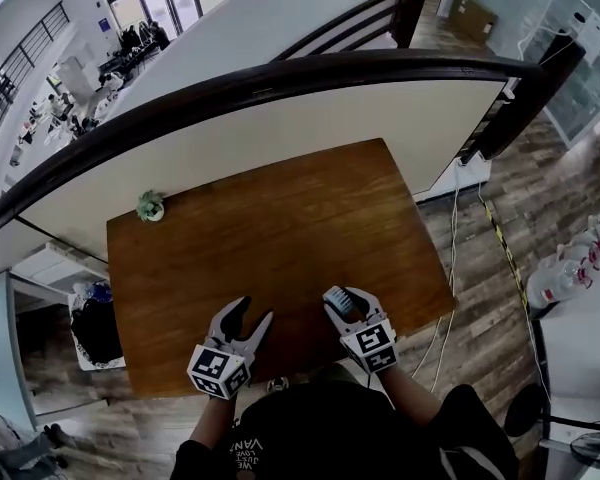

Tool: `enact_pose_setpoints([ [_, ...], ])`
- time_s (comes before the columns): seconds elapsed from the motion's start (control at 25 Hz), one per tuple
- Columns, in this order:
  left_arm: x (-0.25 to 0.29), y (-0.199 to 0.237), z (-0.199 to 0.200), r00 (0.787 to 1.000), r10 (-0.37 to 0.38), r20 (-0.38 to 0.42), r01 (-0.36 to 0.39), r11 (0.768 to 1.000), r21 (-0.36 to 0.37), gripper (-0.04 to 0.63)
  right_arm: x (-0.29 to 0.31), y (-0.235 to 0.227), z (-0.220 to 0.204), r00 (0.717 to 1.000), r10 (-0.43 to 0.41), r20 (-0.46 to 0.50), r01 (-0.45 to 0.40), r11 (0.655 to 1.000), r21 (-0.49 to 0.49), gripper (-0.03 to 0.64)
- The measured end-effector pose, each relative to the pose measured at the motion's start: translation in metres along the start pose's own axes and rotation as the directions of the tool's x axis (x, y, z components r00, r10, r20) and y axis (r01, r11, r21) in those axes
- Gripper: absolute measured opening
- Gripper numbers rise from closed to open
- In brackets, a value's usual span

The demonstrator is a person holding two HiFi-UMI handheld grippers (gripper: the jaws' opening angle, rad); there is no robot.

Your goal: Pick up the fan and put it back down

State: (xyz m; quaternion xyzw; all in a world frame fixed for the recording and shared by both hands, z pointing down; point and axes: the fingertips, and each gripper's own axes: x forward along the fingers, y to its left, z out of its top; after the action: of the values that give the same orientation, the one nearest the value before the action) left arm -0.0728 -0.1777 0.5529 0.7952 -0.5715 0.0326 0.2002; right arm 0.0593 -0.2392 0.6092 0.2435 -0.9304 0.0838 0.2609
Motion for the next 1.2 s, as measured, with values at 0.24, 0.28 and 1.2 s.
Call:
enact_pose_setpoints([
  [0.24, 0.009, 0.014, 0.005, 0.997, 0.073, 0.037, -0.072, 0.997, -0.036, 0.210, 0.017, -0.023, 0.031, 0.998, 0.061, 0.028, -0.059, 0.995, -0.080, 0.189],
  [0.28, 0.010, 0.016, 0.004, 0.995, 0.089, 0.039, -0.087, 0.995, -0.039, 0.210, 0.021, -0.029, 0.038, 0.997, 0.069, 0.034, -0.065, 0.993, -0.095, 0.189],
  [1.2, -0.008, 0.077, 0.003, 0.944, 0.327, 0.042, -0.323, 0.943, -0.072, 0.012, 0.148, -0.123, 0.186, 0.969, 0.214, 0.121, -0.170, 0.939, -0.299, 0.189],
])
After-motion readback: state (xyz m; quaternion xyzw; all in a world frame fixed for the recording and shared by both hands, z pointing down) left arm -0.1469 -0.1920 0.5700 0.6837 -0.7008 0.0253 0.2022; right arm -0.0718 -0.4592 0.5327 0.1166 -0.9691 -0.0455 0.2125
